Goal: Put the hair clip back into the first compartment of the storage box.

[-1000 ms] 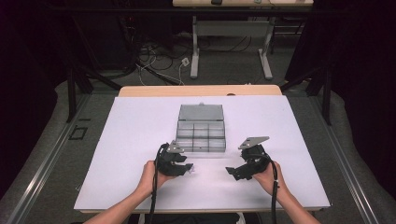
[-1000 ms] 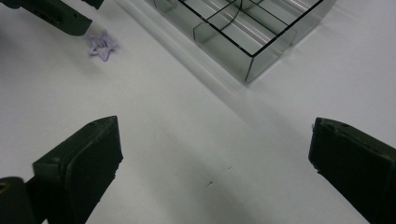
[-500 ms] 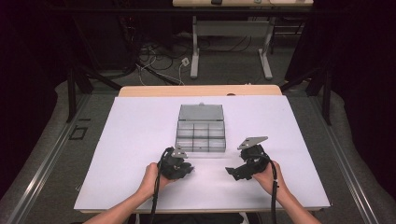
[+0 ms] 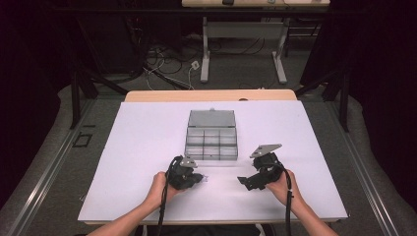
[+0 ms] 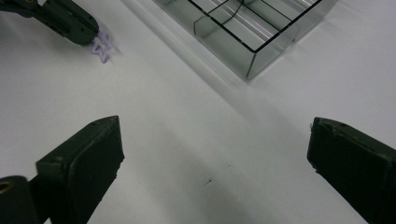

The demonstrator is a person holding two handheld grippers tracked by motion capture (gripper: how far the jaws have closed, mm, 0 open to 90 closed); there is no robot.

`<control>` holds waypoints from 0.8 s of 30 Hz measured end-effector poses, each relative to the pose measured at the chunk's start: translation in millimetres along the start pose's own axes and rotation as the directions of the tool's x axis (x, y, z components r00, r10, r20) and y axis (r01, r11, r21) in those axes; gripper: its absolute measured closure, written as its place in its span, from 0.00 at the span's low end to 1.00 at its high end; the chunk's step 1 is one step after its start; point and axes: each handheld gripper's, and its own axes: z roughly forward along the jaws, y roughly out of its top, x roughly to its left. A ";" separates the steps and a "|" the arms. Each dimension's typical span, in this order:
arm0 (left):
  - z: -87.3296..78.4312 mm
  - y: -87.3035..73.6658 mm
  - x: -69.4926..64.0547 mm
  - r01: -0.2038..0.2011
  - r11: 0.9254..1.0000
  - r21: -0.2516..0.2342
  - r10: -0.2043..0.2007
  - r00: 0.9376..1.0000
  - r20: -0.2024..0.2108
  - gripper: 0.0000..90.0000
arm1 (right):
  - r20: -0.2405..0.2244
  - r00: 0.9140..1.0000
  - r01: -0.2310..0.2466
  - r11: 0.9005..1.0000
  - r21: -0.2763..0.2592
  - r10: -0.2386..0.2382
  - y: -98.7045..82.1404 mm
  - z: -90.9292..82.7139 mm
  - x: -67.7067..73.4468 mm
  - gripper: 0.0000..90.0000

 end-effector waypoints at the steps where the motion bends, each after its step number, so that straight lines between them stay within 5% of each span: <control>1: 0.4 -0.3 -0.8 0.000 1.000 -0.007 0.000 1.000 -0.003 0.98 | 0.000 1.000 -0.001 1.000 0.001 0.001 -0.1 -0.1 -0.2 0.04; 15: -4.4 -0.2 1.0 0.019 1.000 -0.017 -0.019 1.000 0.025 0.99 | 0.001 1.000 0.003 1.000 -0.008 -0.003 -1.2 0.0 -1.6 0.04; 24: -9.1 -0.3 1.4 0.016 0.999 -0.045 -0.015 1.000 0.007 0.99 | -0.001 1.000 0.002 1.000 -0.011 -0.002 -1.5 -0.4 -1.6 0.04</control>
